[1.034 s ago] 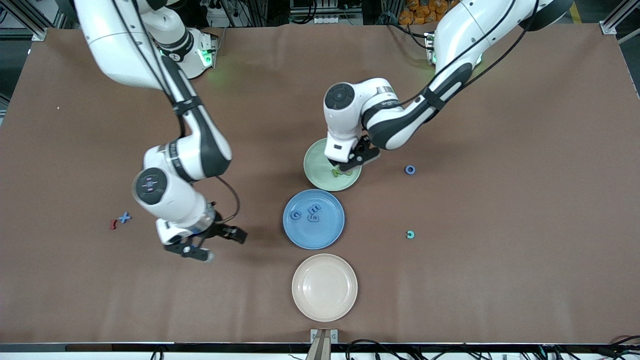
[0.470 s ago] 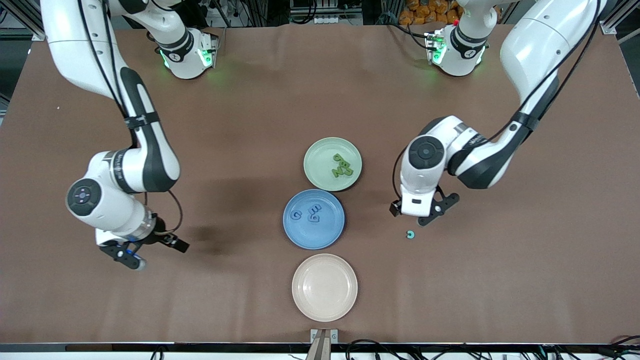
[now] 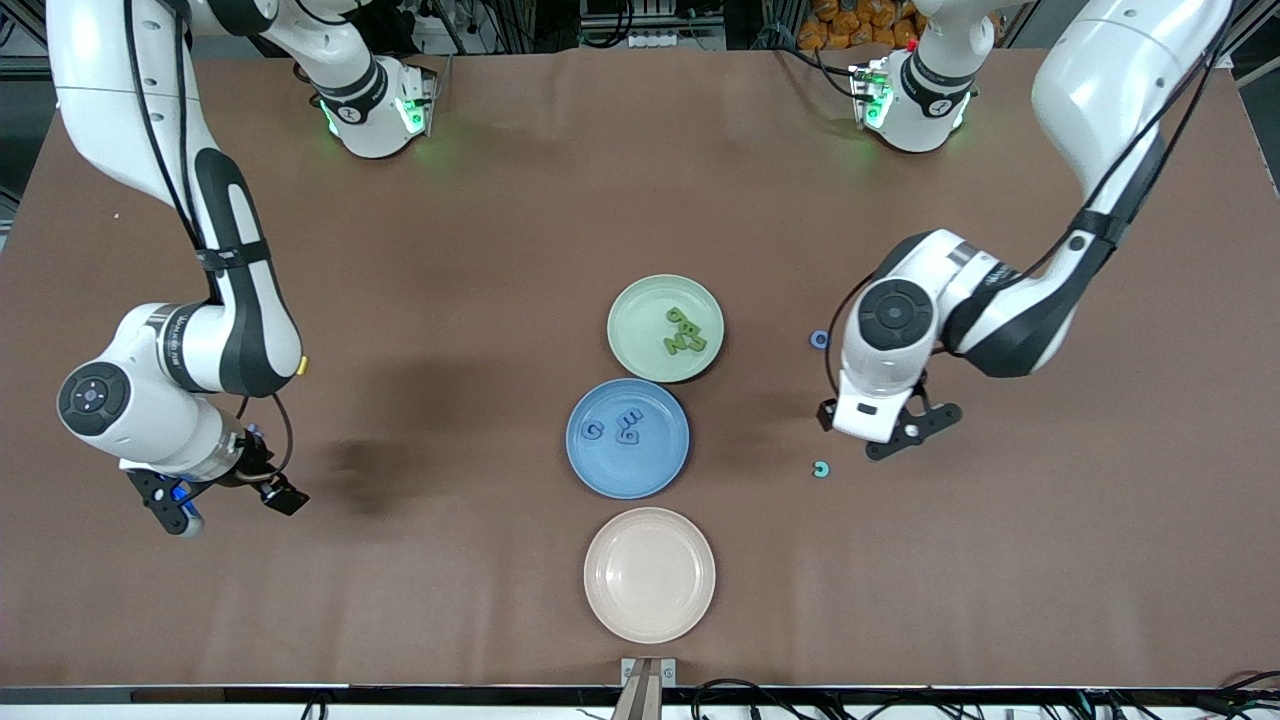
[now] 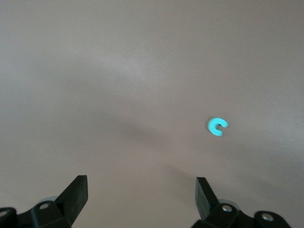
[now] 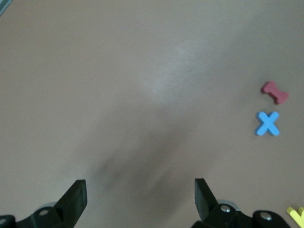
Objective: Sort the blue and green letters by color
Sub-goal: 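Reach the right gripper to the blue x while the left gripper withdraws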
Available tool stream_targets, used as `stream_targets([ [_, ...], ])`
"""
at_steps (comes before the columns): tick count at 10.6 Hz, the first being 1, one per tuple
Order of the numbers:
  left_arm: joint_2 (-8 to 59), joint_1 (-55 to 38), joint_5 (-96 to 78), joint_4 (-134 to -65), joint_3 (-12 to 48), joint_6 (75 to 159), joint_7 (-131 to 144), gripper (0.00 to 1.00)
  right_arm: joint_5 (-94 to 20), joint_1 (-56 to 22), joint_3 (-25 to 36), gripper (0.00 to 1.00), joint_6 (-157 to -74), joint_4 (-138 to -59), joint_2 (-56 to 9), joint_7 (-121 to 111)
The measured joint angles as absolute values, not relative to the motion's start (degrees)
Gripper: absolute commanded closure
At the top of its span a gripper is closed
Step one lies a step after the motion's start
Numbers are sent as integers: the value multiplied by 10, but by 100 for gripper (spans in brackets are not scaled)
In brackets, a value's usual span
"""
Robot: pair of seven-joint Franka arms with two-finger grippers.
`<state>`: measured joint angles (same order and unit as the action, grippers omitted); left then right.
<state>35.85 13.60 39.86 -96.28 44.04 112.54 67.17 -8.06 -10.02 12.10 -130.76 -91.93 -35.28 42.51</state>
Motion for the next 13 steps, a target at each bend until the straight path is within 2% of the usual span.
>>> stream_targets([
  [4, 307, 181, 331, -967, 439, 1109, 496, 0, -81, -86, 136, 0, -1310, -958, -351, 496],
  [5, 274, 176, 283, -973, 414, 1106, 443, 0, -81, -73, 138, 0, -1311, -965, -351, 496],
  [8, 175, 15, 144, -1015, 191, 1104, 321, 0, -81, -39, 139, 0, -1361, -1007, -342, 483],
  [9, 153, -9, 123, -1028, 157, 1104, 299, 0, -81, -30, 139, 0, -1371, -1019, -338, 471],
  [13, 79, -12, 78, -1054, 120, 1105, 262, 0, -81, -9, 138, 0, -1422, -1066, -332, 443],
])
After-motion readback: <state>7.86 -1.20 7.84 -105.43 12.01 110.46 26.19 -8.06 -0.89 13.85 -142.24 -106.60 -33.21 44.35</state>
